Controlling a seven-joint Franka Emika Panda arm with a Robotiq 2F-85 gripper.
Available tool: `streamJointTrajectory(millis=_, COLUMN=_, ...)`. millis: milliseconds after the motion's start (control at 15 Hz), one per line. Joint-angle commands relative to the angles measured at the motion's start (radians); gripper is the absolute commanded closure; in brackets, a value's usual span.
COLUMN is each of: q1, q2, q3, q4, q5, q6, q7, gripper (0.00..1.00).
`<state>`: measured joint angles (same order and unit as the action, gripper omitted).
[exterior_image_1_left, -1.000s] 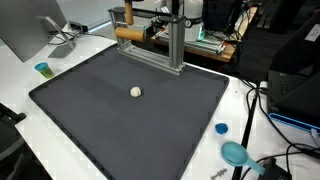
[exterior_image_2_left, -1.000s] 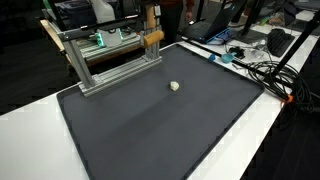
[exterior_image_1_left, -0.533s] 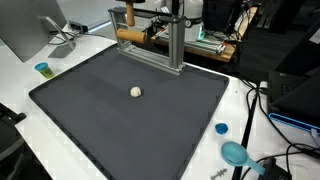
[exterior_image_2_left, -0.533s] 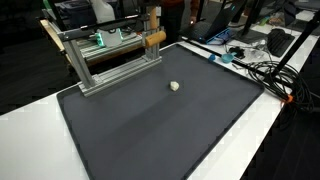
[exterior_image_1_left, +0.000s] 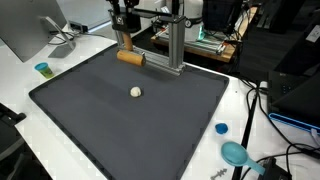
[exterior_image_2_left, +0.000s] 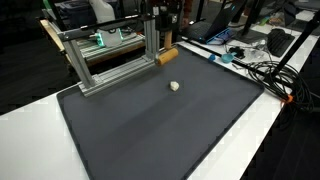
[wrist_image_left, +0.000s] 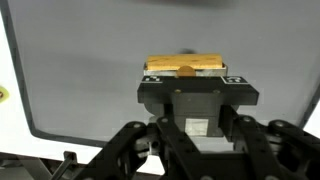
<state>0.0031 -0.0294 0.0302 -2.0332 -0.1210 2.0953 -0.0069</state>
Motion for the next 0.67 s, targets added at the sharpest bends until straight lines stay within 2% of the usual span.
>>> streamJointTrajectory(millis=0, q1=0.005, q2=0.027, q3=-0.005, q4=0.023, q5=0.000, q6=-0.008, q7=0.000, gripper=0.53)
streamJointTrajectory(millis=267, q1=0.005, q2=0.048, q3=-0.005, q4=0.053, q5=0.000, q6=-0.025, q7=0.000, gripper=0.53)
streamJointTrajectory(millis=333, q1=0.005, q2=0.048, q3=-0.005, q4=0.055, q5=0.000, q6=-0.026, q7=0.000, gripper=0.78)
streamJointTrajectory(millis=600, q1=-0.010, q2=0.032, q3=-0.023, q4=0.012, q5=0.046, q6=0.074, q7=0.024, gripper=0.78)
